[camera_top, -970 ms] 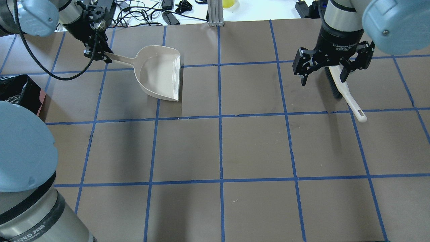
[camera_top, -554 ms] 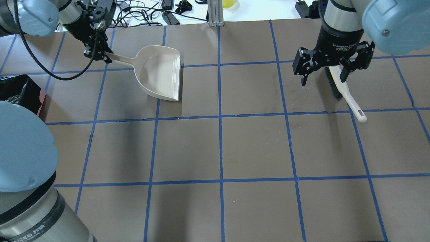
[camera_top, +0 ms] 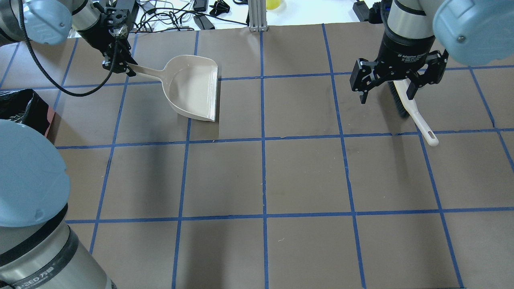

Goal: Sweep and dump trash into bin
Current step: 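Carry the dustpan forward and lower it toward the table with the left gripper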

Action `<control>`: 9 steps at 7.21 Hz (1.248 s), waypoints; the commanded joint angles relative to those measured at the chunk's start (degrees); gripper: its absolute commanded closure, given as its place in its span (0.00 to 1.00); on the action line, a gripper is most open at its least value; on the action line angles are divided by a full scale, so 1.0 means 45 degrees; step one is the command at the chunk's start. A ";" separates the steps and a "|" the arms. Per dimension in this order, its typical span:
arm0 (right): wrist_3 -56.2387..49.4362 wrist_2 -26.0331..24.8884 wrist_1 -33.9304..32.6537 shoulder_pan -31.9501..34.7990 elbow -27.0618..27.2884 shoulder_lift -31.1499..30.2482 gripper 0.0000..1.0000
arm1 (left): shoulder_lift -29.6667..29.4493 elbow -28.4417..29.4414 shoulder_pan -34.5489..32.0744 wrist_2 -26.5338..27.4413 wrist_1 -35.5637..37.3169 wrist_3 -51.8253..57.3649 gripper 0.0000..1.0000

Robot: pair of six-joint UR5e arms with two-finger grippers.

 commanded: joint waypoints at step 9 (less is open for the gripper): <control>0.0019 -0.0176 -0.0013 -0.0004 0.0007 0.0000 0.00 | -0.0035 -0.0639 0.0457 -0.0518 0.0012 0.0466 0.75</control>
